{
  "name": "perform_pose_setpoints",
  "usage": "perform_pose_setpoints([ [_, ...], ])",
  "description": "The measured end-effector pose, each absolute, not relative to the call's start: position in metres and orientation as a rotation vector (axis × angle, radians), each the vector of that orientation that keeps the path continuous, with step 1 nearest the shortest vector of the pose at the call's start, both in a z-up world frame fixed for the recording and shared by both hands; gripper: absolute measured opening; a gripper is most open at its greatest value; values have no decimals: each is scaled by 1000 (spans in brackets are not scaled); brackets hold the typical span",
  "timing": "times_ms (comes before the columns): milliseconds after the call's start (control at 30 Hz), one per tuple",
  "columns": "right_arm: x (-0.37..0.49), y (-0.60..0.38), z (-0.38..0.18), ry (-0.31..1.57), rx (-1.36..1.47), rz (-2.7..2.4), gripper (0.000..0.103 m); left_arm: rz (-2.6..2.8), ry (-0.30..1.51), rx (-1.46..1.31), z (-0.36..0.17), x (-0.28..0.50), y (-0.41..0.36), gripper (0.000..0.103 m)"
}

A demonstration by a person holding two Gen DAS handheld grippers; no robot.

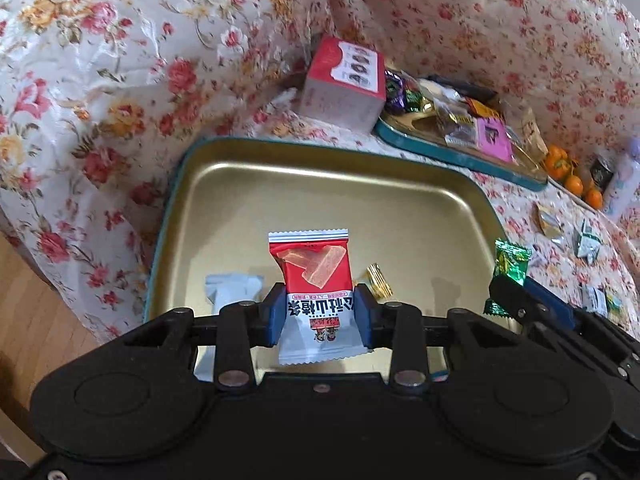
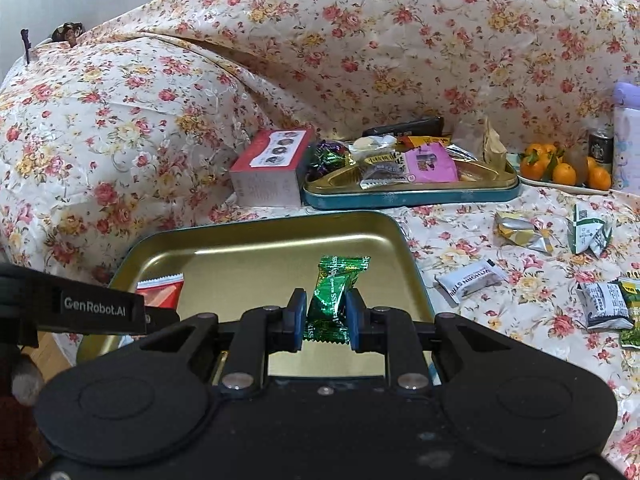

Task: Organize snacks
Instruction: 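Carry the red packet and green candy over the gold tray with both grippers, then open both grippers to drop the red packet and green candy into the tray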

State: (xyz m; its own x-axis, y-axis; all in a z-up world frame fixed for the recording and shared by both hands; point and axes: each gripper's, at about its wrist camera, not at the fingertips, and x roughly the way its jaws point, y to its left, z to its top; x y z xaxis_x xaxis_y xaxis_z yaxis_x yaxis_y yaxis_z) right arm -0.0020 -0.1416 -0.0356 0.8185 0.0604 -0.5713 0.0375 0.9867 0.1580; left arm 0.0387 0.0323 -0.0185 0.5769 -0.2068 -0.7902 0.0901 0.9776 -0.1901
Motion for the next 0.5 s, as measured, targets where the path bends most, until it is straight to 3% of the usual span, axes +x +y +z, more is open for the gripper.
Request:
perform_pose_setpoints([
  [500, -2, -134, -42, 651, 146, 42, 23, -131, 937, -74, -22, 38, 25, 44],
])
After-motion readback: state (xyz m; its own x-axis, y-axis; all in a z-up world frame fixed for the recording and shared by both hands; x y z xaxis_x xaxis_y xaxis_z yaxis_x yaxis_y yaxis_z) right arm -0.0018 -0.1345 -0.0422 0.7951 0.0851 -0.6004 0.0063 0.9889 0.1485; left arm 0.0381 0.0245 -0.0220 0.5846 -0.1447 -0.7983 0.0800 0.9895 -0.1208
